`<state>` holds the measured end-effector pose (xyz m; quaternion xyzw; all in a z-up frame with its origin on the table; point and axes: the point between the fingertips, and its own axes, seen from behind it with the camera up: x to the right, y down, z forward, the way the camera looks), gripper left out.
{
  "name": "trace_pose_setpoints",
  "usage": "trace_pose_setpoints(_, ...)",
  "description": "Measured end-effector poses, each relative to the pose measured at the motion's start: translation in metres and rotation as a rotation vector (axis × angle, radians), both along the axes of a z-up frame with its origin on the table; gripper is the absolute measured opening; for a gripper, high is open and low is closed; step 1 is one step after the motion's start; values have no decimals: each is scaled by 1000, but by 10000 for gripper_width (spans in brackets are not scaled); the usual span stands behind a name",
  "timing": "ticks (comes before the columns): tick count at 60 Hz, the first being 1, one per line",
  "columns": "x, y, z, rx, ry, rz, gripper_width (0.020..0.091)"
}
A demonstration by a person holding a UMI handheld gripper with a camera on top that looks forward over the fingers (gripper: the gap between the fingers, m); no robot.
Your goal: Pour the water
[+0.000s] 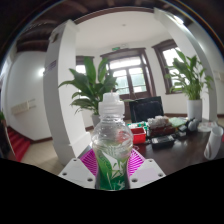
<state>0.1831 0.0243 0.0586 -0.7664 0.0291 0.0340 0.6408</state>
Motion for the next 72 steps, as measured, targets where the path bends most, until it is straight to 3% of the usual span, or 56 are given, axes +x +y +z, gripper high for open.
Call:
trace_pose_setpoints(22,103,-23,83,184,927,-172,332)
trace_pose_setpoints(40,205,-33,119,346,1443,-275,357)
trace_pose_setpoints(57,259,-32,107,479,1870,-339,355)
trace_pose_setpoints(72,265,-27,84,451,1890,-373,360)
